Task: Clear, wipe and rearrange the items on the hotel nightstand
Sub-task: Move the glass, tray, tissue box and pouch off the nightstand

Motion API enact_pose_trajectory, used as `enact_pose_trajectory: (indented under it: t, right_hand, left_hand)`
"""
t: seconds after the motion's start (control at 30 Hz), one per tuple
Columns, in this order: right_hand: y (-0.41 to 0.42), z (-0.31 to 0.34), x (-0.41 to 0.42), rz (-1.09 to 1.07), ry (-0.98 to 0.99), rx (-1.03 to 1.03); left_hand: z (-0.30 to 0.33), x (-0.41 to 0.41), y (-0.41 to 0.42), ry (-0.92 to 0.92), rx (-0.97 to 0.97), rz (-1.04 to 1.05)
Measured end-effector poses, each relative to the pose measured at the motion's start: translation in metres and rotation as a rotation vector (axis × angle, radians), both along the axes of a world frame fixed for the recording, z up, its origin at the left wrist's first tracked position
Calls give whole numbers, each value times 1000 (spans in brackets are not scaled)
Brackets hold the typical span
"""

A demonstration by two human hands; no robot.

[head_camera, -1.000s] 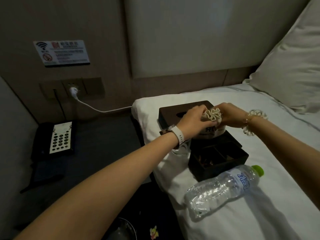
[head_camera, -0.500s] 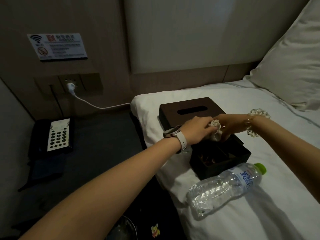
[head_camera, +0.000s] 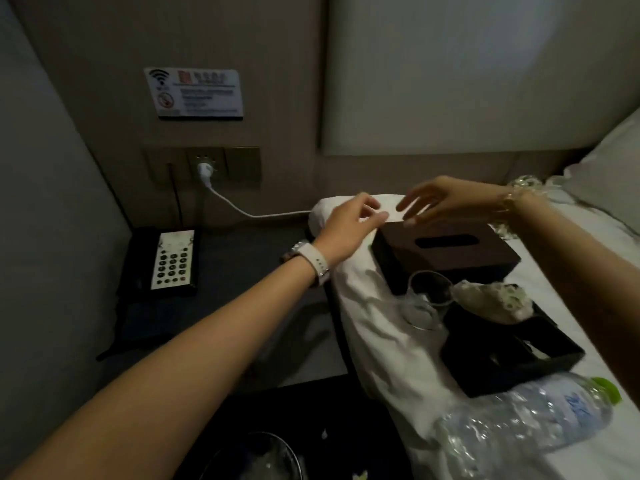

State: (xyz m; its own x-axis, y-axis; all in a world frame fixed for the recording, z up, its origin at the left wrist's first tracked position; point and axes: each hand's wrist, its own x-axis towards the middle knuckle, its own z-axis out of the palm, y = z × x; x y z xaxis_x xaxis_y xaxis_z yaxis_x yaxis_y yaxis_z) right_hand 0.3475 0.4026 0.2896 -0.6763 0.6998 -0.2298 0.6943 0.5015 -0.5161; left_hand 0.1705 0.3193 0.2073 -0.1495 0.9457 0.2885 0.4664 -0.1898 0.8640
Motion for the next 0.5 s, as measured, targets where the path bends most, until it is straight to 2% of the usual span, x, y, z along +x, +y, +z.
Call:
enact_pose_trajectory:
  t: [0.27,0.37,0.5]
  right_hand:
    - [-7,-57,-174,21,250,-182]
    - [-14,-84,-236,54,265,-210]
    - [-26,-125,-299,5,271,-345]
  left_hand:
    - [-28,-184,-34,53,-81,364]
    - [-48,-251,-52,83,-117,526]
    - [-82,-322,-75,60,-215,655]
